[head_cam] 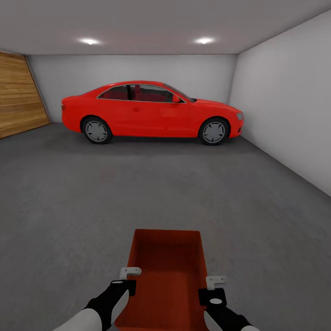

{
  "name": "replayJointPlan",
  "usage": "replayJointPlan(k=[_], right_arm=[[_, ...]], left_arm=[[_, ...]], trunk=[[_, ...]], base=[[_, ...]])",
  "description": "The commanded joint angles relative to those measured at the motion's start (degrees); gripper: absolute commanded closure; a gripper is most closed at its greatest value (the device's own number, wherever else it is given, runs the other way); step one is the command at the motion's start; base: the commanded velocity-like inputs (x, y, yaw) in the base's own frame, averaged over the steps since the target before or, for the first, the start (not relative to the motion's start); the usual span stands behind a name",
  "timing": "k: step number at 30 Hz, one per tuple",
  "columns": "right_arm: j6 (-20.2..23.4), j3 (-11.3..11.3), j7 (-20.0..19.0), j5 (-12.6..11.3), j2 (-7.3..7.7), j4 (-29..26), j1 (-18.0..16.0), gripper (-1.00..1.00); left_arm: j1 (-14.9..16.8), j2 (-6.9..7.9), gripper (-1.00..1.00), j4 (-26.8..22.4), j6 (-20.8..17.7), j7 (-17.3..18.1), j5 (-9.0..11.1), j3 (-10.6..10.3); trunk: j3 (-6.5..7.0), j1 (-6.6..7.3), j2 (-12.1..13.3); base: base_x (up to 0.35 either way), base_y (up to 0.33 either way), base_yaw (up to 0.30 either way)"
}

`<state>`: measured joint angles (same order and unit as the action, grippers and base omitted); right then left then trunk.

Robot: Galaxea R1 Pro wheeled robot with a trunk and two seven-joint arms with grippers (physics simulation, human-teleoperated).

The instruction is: Move the two storage containers from the living room to the garage. In the garage, place one container on the floor and stack the other container on top of it (either order is fine).

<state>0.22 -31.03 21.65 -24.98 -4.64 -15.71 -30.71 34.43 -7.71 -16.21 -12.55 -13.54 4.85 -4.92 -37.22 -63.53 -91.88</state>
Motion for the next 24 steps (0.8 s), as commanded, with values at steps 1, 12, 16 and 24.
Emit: replayJointPlan(k=[1,12,16,24], right_arm=[[-0.04,0.09,0.58,-0.95,0.07,0.68,-0.05,1.0],[-0.04,0.09,0.58,-0.95,0.07,0.68,-0.05,1.0],[-0.04,0.09,0.58,-0.95,0.07,0.68,-0.05,1.0],[-0.04,0.09,0.58,-0.93,0.07,0.68,-0.05,1.0]], left_arm=[[0.03,0.24,1.0,-0.31,-0.54,-0.78,-1.51,-0.26],[0.03,0.24,1.0,-0.31,-0.51,-0.78,-1.51,-0.26],[0.03,0.24,1.0,-0.31,-0.54,-0.78,-1.51,-0.26],[0.03,0.24,1.0,-0.31,-0.54,-0.78,-1.51,-0.26]], trunk=[[-0.05,-0.03,-0.02],[-0.05,-0.03,-0.02],[-0.05,-0.03,-0.02],[-0.05,-0.03,-0.02]], base=[[0.321,0.0,0.0],[0.321,0.0,0.0],[0.321,0.0,0.0],[0.321,0.0,0.0]])
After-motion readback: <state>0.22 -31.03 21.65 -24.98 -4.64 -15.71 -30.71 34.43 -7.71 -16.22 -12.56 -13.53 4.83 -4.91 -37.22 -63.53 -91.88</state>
